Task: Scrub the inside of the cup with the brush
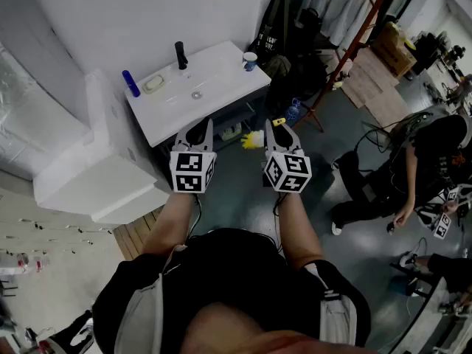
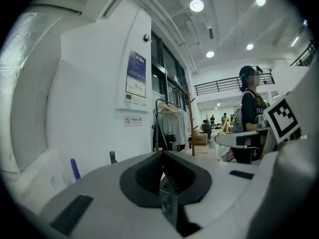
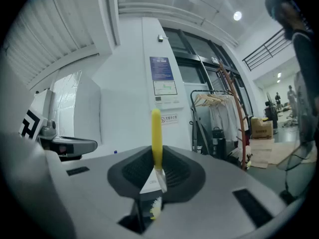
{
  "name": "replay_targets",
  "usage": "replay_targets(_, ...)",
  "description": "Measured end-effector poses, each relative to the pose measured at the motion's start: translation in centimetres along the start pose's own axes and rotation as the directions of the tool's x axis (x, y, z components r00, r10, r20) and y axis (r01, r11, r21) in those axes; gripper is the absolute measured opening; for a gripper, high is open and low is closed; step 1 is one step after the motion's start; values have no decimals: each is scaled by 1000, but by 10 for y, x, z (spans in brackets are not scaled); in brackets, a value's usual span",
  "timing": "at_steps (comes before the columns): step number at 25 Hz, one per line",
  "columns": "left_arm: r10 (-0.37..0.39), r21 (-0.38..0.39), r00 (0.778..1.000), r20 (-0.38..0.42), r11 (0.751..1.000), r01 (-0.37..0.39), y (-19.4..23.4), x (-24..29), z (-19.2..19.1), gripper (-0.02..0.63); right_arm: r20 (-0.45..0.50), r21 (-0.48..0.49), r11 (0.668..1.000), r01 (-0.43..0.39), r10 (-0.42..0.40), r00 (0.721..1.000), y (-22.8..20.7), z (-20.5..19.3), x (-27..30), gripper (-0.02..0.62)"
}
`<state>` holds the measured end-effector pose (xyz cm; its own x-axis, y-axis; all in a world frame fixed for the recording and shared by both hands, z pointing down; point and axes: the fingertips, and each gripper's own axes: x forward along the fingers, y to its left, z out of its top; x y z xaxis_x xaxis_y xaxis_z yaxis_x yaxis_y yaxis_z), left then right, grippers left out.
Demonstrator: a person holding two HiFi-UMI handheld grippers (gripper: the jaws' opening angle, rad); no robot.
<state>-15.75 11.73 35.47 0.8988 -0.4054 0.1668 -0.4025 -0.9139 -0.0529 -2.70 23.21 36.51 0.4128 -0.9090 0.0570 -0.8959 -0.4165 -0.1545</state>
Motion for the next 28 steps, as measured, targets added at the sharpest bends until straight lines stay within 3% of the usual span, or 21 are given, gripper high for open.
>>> replay_targets(7, 6, -6, 1000, -5, 1000, -6, -13, 7, 2, 14, 37, -9, 1000, -12, 12, 999, -10, 8, -6, 55)
replay_targets(28, 16, 2, 1000, 9, 1000, -16, -52, 58, -1, 14, 23, -4, 1000, -22, 22, 999, -73, 2, 10, 55)
